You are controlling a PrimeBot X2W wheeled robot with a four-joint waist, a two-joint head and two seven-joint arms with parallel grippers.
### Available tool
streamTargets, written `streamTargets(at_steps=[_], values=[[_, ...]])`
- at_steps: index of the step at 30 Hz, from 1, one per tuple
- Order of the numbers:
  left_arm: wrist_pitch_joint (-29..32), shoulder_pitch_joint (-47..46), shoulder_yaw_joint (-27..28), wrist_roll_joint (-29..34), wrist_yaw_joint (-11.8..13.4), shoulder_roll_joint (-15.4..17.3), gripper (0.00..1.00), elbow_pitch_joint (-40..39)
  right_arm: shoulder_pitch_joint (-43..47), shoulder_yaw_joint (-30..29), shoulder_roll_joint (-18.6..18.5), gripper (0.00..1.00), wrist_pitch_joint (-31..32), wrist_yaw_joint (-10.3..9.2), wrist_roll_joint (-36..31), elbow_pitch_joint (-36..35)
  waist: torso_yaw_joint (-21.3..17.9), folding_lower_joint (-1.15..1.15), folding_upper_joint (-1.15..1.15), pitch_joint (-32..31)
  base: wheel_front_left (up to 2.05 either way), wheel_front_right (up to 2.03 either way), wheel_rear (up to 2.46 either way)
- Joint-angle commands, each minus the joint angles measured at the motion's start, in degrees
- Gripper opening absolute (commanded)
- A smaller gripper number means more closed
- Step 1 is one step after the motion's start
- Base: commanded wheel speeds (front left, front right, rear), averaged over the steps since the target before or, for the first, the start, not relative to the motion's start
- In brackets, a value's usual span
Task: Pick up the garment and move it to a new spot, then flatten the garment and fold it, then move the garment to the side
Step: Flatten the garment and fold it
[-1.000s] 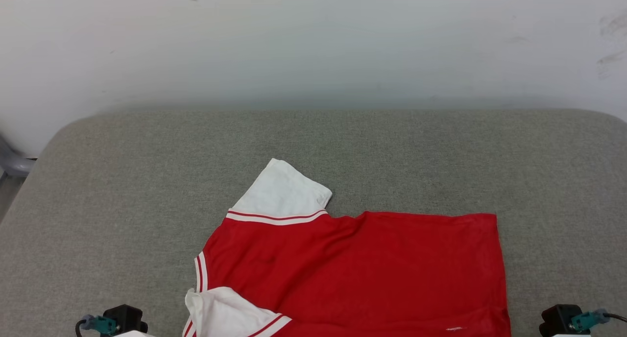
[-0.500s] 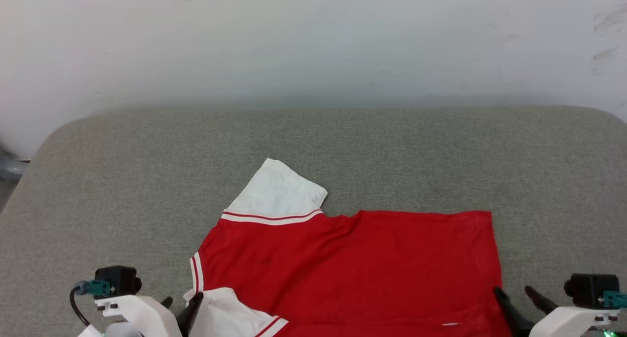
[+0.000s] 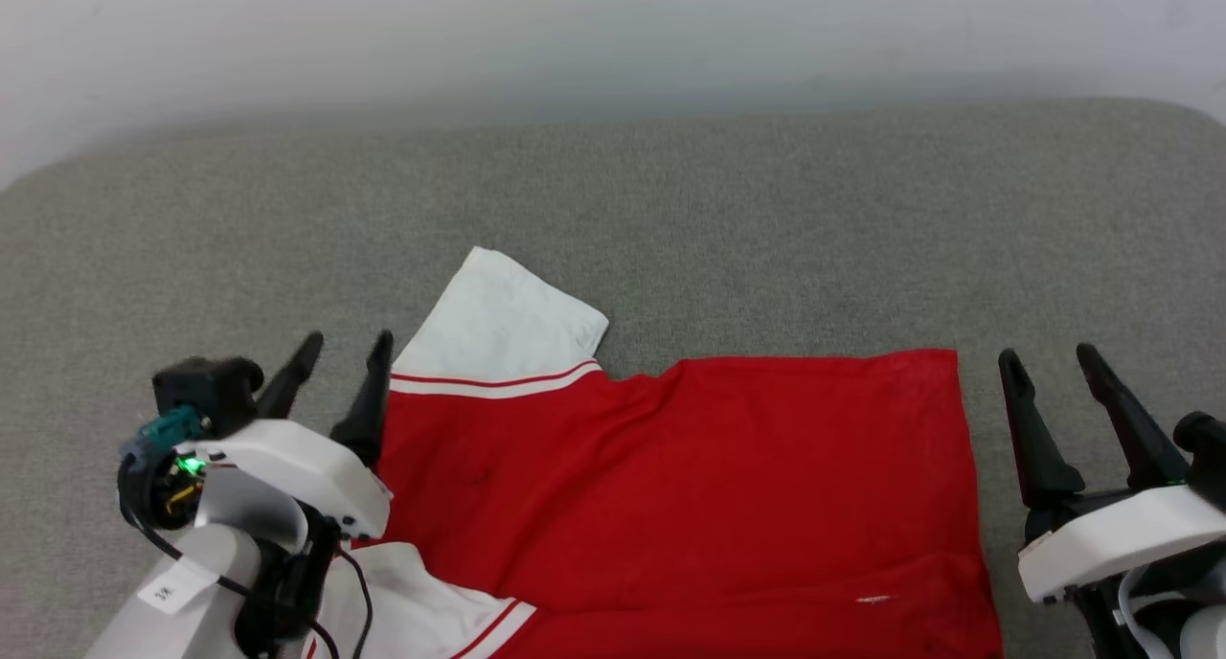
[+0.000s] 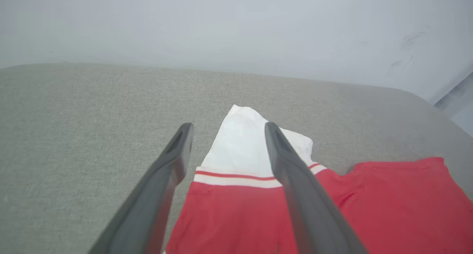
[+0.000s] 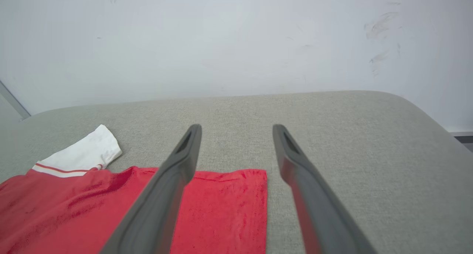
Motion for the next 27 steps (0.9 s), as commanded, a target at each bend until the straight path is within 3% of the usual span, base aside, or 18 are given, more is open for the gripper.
streamTargets(at_steps=[1,4,8,13,18,22,27], values=[[-1.84,-2.81,0.61,1.18,-0.51,0.02,1.0,0.98,-1.94,0.26,0.36,1.0,-1.45,-0.05,-0.47,-1.32,-1.54,-0.01,0.0,4.08,0.0,0.0,0.0],[-3.56,-6.94,0.82,2.38,-1.59,0.06,1.0,2.81,-3.66,0.19,0.66,1.0,-2.55,-0.06,-1.24,-2.92,-2.64,-0.01,0.0,7.03,0.0,0.0,0.0],[-1.0,-12.76,0.19,2.03,-4.47,0.87,1.0,5.96,-5.96,0.49,1.03,1.0,-3.17,-0.06,-1.53,-3.53,-4.36,-0.01,0.0,10.79,0.0,0.0,0.0],[7.75,-20.35,-1.01,-0.55,-9.05,2.36,1.0,10.04,-7.33,0.83,1.75,1.0,-3.27,-0.06,-1.24,-2.22,-6.09,-0.01,0.0,13.89,0.0,0.0,0.0],[20.39,-26.54,-2.49,-3.96,-11.36,4.43,1.0,13.27,-7.85,1.83,2.64,1.0,-3.55,-0.06,-0.39,-0.45,-7.96,-0.01,0.0,15.82,0.0,0.0,0.0],[29.5,-29.68,-3.27,-6.1,-11.24,6.04,1.0,15.78,-8.69,3.2,2.92,1.0,-4.03,-0.06,0.95,0.38,-9.5,-0.01,0.0,16.82,0.0,0.0,0.0],[39.13,-31.79,-4.77,-7.44,-8.82,7.13,1.0,18.84,-9.15,3.74,3.17,1.0,-4.42,-0.05,1.77,1.4,-10.81,-0.01,0.0,18.33,0.0,0.0,0.0]])
